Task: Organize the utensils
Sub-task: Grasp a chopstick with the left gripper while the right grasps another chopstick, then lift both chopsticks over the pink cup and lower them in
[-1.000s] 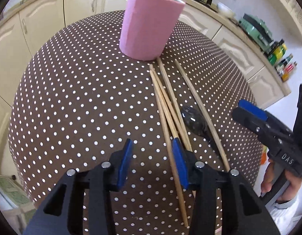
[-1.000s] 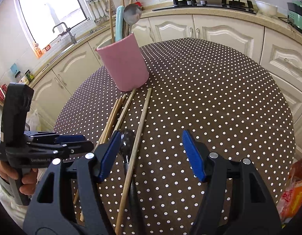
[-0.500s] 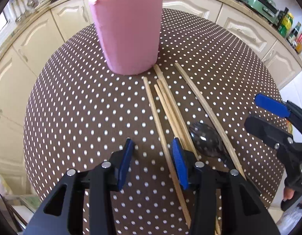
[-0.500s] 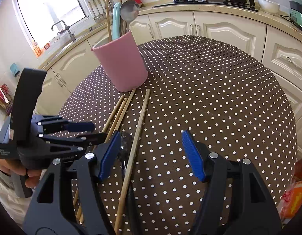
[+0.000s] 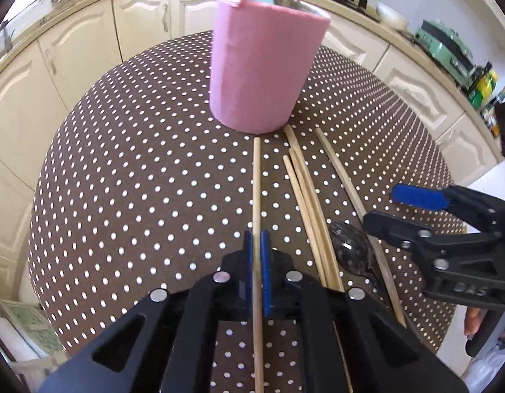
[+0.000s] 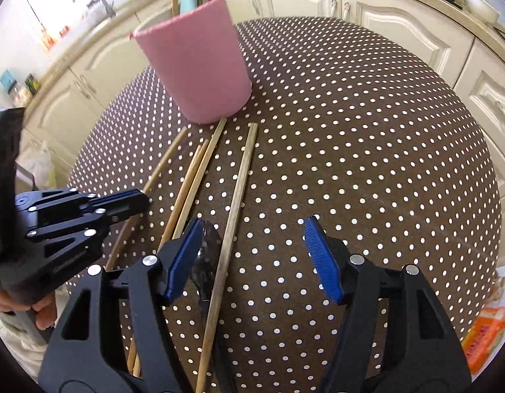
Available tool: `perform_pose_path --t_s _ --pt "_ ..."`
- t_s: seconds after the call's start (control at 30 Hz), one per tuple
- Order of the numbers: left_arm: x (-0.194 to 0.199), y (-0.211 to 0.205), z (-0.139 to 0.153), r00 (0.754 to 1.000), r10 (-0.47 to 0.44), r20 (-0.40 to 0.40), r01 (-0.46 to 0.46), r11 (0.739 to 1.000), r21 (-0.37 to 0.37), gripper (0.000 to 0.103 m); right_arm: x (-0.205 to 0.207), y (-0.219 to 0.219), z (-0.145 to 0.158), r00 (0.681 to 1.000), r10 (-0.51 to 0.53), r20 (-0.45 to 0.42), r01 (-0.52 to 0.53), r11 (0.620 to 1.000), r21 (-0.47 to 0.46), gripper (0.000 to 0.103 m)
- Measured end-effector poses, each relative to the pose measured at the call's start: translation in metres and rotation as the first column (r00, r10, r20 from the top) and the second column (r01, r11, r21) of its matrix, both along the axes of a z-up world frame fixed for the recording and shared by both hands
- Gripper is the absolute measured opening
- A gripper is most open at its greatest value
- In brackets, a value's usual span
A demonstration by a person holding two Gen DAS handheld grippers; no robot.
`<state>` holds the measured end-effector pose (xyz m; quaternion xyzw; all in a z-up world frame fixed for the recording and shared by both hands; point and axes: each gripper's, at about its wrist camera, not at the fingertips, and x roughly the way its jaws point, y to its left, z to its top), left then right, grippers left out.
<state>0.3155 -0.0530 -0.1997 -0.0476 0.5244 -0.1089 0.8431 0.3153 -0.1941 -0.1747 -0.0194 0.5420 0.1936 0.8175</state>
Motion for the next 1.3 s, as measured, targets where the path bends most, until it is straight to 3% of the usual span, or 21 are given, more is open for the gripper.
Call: perform_pose_path --t_s 0.13,0.4,0.47,0.57,0.7,0.83,1.03,1.3 --pt "-0.009 0.01 0.006 0.999 0.033 0.038 -0.031 0.999 -0.041 0.005 0.008 0.015 -0.001 0.999 0.027 -0.036 -0.029 0.997 -0.066 0.036" --pt "-0.033 0.039 0.029 0.987 0.064 0.144 -0.052 0.995 -0.084 0.005 0.021 0.048 -0.006 0.991 0.081 -0.103 -0.102 0.973 -0.209 0.032" --pt "-0.039 0.043 0.035 0.983 0.063 0.172 -0.049 0.995 -0.088 0.005 0.024 0.051 -0.005 0.993 0.089 -0.079 -0.104 0.973 -0.207 0.026" --pt "-0.051 0.053 0.044 0.976 0.059 0.208 -0.036 0.993 -0.109 0.005 0.028 0.052 -0.004 0.994 0.08 -0.078 -0.093 0.977 -0.194 0.009" --pt "-0.055 0.054 0.054 0.967 0.049 0.248 -0.017 0.992 -0.128 0.005 0.027 0.052 0.0 0.995 0.082 -0.048 -0.09 0.978 -0.19 0.006" --pt "-0.055 0.052 0.064 0.959 0.044 0.28 -0.001 0.988 -0.152 0.005 0.016 0.046 0.006 0.996 0.084 -0.001 -0.084 0.987 -0.135 0.006" --pt "-0.064 0.059 0.084 0.93 0.059 0.364 0.017 0.979 -0.202 0.005 -0.016 0.019 0.03 0.986 0.092 0.142 -0.084 0.995 -0.06 0.006" --pt "-0.078 0.058 0.121 0.833 0.086 0.547 0.046 0.974 -0.223 0.005 -0.045 -0.011 0.096 0.925 0.042 0.378 -0.095 0.988 0.125 0.006"
